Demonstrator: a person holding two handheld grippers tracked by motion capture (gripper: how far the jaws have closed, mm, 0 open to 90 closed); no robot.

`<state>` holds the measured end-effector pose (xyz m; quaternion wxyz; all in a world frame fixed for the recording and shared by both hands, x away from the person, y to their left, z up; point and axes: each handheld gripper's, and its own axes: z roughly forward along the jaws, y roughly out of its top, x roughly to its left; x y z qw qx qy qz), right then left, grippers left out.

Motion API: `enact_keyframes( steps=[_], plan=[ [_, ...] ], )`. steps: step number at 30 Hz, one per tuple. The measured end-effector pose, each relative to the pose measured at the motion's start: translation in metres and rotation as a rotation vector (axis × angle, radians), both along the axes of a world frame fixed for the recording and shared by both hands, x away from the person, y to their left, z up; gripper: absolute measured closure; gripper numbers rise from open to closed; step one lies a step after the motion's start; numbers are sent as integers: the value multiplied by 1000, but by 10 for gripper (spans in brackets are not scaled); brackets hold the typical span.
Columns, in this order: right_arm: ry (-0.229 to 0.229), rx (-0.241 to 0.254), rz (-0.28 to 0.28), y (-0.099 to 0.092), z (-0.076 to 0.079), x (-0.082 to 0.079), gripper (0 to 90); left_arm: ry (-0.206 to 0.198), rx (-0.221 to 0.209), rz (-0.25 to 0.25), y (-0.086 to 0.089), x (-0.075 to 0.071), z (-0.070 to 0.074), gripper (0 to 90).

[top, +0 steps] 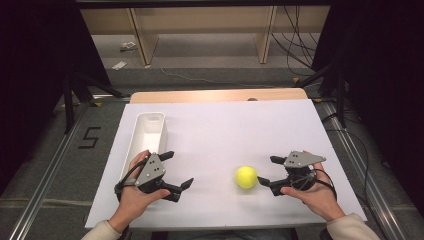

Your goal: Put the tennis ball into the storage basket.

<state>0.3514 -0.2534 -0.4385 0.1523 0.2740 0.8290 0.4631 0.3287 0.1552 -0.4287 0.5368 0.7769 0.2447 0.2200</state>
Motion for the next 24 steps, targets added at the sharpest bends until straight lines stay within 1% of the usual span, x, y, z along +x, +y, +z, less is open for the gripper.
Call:
enact_keyframes(
  steps=[3,5,6,11,14,16,18,24],
  plan=[
    [1,-3,15,6,-1,0,157,-1,4,-1,-1,0,0,0],
    [-3,-17,17,8,-2,1,158,-3,5,-2,0,0,0,0],
    [4,-17,19,8,-2,2,157,-2,4,-2,0,0,0,0],
    [6,-19,10,10,-3,3,156,0,7,-1,0,0,0,0],
    [7,-26,14,13,-4,4,155,-4,8,-6,-1,-1,0,0],
    [8,-36,9,16,-5,5,155,-4,7,-7,-1,-1,0,0],
    [16,-37,13,19,-7,5,155,-4,7,-7,-1,-1,0,0],
    [16,-49,30,29,-9,9,155,-6,6,-7,-1,-1,1,0]
  ],
)
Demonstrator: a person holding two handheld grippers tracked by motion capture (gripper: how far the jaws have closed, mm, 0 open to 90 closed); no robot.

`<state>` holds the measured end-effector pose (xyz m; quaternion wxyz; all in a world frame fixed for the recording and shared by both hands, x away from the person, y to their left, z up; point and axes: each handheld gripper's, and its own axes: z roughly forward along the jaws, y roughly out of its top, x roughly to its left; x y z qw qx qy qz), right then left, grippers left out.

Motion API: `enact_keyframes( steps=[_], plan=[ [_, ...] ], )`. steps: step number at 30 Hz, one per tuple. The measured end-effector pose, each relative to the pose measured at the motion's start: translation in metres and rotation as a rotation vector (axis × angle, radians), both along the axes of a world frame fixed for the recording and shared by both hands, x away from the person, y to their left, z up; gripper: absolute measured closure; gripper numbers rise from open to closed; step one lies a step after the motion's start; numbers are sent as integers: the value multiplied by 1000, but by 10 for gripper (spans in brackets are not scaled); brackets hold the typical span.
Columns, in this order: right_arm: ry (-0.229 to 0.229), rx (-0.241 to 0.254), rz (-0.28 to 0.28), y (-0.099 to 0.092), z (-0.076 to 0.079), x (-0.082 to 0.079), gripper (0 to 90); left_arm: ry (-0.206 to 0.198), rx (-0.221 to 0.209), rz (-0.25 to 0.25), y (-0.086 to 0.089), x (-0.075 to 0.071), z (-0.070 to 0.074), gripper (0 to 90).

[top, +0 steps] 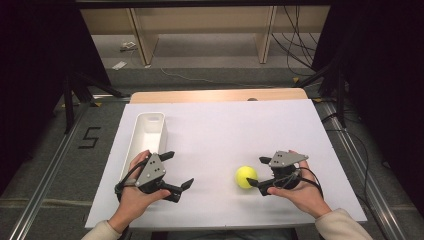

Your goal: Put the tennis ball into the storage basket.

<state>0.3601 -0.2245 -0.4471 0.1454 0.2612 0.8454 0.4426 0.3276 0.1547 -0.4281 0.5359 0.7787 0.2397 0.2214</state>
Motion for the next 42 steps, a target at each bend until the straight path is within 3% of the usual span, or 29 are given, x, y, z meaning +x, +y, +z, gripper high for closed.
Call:
enact_keyframes(
  steps=[19,42],
  plan=[
    [22,-23,26,15,-7,5,155,1,4,-10,-4,-2,0,0],
    [91,-158,74,35,-31,17,159,10,23,-36,-8,-4,-1,0]
  ],
)
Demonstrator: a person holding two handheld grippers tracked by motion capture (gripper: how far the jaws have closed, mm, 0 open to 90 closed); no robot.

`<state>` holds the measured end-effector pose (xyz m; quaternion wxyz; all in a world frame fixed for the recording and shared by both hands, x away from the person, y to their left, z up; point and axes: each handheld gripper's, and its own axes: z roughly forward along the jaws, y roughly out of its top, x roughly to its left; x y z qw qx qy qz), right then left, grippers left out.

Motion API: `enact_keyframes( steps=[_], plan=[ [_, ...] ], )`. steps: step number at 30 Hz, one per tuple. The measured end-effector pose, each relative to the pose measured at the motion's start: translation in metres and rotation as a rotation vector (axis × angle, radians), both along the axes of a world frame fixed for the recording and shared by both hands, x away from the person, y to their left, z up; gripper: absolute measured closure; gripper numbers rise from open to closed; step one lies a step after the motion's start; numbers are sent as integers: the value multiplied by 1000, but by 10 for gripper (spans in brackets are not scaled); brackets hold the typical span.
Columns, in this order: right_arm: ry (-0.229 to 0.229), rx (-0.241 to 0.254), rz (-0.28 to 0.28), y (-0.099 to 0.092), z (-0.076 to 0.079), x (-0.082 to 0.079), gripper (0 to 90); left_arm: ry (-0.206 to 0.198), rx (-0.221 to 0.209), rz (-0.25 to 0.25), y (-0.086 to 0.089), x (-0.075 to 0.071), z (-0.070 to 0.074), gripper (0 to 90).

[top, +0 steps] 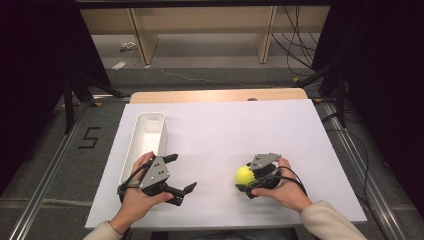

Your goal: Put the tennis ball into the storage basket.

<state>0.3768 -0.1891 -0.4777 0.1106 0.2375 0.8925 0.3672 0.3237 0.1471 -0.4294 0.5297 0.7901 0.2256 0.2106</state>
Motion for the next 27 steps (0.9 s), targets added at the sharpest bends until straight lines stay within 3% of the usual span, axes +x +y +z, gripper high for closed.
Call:
enact_keyframes(
  steps=[6,16,19,27],
  plan=[
    [1,-28,-6,2,-3,1,251,-1,3,-4,-1,-1,0,0],
    [5,-34,-11,1,-1,1,263,-1,3,-2,0,0,0,0],
    [14,-17,-9,1,1,1,264,-1,2,0,0,0,0,0],
    [-15,34,-13,-1,9,1,265,-2,0,3,0,0,0,0]
  ],
)
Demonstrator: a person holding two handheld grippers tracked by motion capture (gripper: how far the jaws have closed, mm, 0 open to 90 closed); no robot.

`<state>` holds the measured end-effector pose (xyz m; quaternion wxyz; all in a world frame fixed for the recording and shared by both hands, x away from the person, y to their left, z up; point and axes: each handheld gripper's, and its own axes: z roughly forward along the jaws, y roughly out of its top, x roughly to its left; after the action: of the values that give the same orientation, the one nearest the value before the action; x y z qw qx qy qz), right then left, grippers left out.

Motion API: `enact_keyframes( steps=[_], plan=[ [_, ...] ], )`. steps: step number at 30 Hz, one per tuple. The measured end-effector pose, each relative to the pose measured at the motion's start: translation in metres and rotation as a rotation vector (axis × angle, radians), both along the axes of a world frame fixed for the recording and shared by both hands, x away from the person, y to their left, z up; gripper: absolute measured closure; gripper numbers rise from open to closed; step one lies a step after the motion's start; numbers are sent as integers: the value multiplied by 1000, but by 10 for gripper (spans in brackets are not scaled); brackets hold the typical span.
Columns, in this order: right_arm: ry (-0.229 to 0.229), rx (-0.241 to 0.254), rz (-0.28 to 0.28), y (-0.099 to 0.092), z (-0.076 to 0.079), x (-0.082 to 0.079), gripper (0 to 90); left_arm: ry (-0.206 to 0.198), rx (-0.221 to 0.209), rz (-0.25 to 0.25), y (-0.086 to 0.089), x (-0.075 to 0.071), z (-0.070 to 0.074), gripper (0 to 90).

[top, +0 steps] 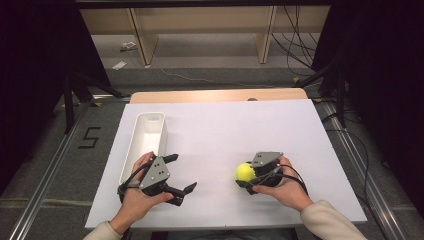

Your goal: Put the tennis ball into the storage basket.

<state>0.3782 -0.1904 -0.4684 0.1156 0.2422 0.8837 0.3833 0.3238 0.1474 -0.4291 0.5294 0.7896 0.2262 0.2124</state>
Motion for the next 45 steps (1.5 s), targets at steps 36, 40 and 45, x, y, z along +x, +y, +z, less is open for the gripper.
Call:
enact_keyframes(
  steps=[36,40,45],
  plan=[
    [-85,151,-12,16,29,9,267,-2,12,-23,-5,-2,-1,0],
    [-93,161,-6,20,33,11,267,-2,12,-24,-5,-3,-1,0],
    [-108,172,-4,25,38,14,267,0,11,-25,-5,-2,-1,0]
  ],
)
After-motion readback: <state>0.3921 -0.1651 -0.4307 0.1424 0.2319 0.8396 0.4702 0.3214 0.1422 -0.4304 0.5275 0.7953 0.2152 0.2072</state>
